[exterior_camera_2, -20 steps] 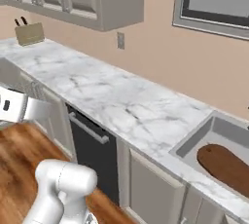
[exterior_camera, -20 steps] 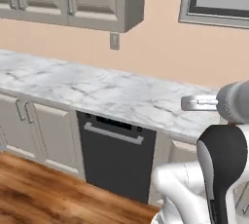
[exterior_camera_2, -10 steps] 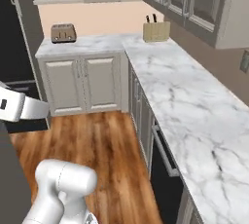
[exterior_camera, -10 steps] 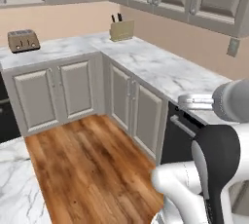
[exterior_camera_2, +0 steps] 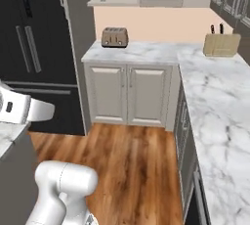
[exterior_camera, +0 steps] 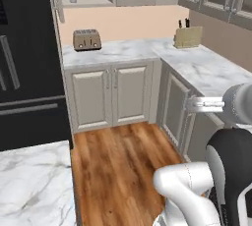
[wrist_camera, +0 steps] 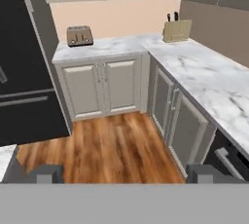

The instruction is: Move the cutting board and knife to the sink. Then move spray from the cabinet to the counter.

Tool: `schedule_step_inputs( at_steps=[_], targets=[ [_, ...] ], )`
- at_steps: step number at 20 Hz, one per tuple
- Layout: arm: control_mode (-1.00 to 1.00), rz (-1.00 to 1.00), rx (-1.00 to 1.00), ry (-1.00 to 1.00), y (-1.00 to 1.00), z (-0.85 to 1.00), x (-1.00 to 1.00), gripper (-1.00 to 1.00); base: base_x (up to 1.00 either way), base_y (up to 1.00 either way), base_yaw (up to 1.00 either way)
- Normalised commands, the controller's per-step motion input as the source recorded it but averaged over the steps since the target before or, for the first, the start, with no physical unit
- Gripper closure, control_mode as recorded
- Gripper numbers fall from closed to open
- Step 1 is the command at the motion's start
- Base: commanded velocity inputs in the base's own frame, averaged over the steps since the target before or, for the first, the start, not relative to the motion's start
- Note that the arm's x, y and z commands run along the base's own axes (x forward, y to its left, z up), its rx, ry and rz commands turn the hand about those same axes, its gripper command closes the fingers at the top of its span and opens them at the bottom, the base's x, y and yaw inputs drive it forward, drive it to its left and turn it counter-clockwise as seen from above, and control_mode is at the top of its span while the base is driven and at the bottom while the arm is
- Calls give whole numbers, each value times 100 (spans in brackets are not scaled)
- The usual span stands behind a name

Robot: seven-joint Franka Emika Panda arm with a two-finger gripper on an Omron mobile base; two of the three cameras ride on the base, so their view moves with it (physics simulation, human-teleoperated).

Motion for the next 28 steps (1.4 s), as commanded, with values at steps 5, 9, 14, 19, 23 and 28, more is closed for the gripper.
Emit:
schedule_step_inputs(
  at_steps=[5,9,14,19,23,28],
  targets=[
    [100,0,0,0,0,0,0,-100,100,9,18],
    [100,0,0,0,0,0,0,-100,100,0,7],
    [100,0,0,0,0,0,0,-100,100,3,2],
    [100,0,0,0,0,0,0,-100,100,1,3],
    [100,0,0,0,0,0,0,-100,100,0,3],
    [100,0,0,0,0,0,0,-100,100,5,1]
  ],
)
